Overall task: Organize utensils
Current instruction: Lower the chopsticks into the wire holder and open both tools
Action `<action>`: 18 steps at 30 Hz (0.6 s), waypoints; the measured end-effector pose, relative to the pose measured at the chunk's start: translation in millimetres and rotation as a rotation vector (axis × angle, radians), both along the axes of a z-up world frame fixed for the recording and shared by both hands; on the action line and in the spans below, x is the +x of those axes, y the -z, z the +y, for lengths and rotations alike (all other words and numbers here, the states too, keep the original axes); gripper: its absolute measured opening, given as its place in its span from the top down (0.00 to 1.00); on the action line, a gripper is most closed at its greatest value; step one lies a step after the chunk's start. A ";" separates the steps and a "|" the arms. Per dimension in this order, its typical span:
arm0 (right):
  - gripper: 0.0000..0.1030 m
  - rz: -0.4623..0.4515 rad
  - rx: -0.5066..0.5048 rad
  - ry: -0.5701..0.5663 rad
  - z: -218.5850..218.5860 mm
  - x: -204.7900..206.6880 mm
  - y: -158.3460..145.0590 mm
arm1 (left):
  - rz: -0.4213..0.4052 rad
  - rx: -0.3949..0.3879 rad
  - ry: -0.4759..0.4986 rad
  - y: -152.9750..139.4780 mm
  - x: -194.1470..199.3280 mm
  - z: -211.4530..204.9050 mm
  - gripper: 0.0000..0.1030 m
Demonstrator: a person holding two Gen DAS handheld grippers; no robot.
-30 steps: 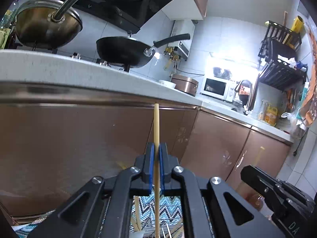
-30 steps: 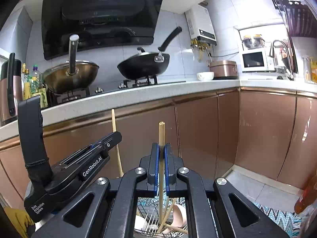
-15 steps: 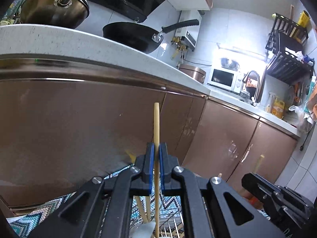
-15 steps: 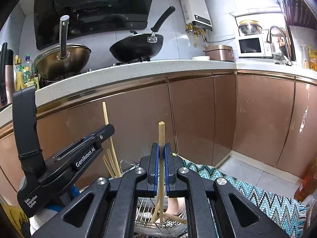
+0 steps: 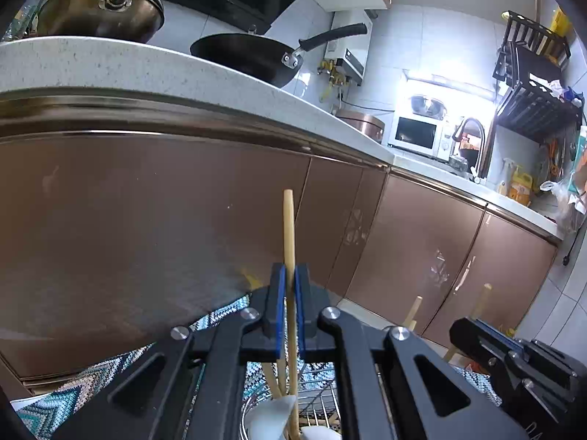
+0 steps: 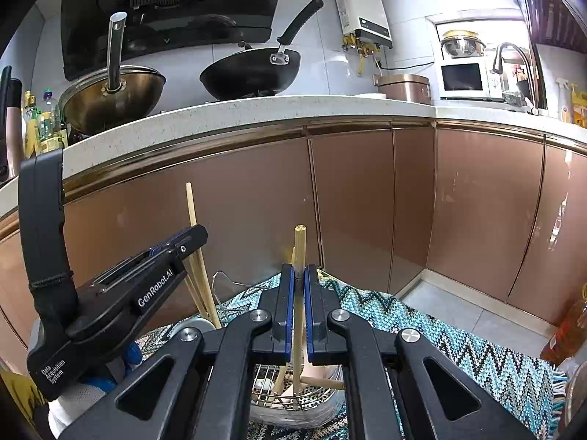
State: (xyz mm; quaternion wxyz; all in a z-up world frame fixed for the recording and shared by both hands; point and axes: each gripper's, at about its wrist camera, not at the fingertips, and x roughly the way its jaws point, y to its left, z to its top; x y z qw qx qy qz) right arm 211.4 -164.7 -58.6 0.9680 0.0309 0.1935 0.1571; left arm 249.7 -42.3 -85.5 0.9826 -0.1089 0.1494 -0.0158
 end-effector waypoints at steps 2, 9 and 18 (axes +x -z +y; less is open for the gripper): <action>0.95 0.003 -0.004 -0.001 0.8 0.1 1.6 | -0.006 0.008 0.000 1.0 -1.6 -1.2 0.95; 0.95 0.014 -0.005 0.002 0.5 1.9 7.1 | -0.022 0.021 -0.006 2.4 -4.7 -3.8 0.95; 0.95 0.029 -0.015 0.005 0.9 3.6 12.4 | -0.036 0.026 -0.010 1.1 -5.5 -2.4 0.94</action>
